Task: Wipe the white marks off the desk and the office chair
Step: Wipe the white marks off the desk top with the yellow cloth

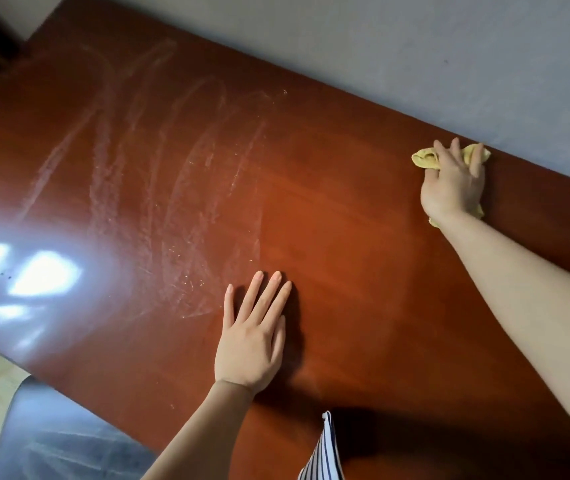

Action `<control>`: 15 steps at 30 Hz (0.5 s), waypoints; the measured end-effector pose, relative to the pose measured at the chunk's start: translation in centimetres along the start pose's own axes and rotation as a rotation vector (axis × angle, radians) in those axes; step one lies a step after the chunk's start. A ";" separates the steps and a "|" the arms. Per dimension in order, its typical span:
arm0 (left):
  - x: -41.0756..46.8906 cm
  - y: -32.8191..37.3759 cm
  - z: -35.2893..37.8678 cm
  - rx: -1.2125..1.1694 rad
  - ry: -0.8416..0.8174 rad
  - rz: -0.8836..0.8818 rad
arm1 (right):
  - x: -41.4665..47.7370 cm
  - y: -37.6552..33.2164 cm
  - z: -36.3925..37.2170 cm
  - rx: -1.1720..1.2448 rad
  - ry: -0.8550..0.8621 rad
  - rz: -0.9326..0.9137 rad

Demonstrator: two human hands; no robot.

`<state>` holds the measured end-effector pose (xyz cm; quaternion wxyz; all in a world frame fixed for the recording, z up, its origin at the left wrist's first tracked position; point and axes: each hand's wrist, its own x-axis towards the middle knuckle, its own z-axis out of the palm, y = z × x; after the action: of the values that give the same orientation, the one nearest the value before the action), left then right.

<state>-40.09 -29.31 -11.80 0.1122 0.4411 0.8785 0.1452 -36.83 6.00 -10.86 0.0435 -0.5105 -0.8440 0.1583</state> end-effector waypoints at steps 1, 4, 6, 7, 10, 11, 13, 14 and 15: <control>0.0 0.0 0.0 -0.001 0.003 0.002 | -0.1 -0.6 0.2 -0.017 -0.019 -0.041; 0.1 0.0 0.0 -0.001 0.005 0.007 | -1.8 -2.0 1.0 -0.121 -0.076 -0.228; 0.0 -0.1 0.0 -0.001 -0.003 0.011 | -4.2 -2.9 1.5 -0.165 -0.112 -0.336; 0.0 -0.1 0.0 -0.004 -0.010 0.010 | -5.6 -3.3 1.7 -0.174 -0.131 -0.390; 0.0 -0.1 -0.2 -0.026 -0.030 0.000 | -10.8 -3.8 2.2 -0.208 -0.187 -0.572; 0.0 -0.1 -0.3 -0.041 -0.042 -0.005 | -12.5 -3.7 2.3 -0.211 -0.210 -0.626; -0.2 0.0 -0.7 -0.082 -0.057 -0.006 | -15.7 -3.4 2.1 -0.193 -0.275 -0.700; 0.2 -0.1 -0.7 -0.124 -0.077 -0.009 | -16.7 -3.1 2.3 -0.159 -0.320 -0.708; 0.2 -0.1 -0.9 -0.175 -0.081 -0.005 | -17.8 -2.9 2.1 -0.126 -0.358 -0.713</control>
<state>-40.59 -29.37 -11.06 0.1860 0.4330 0.8583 0.2030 -31.33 -11.32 -10.33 -0.0836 -0.1516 -0.9705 0.1676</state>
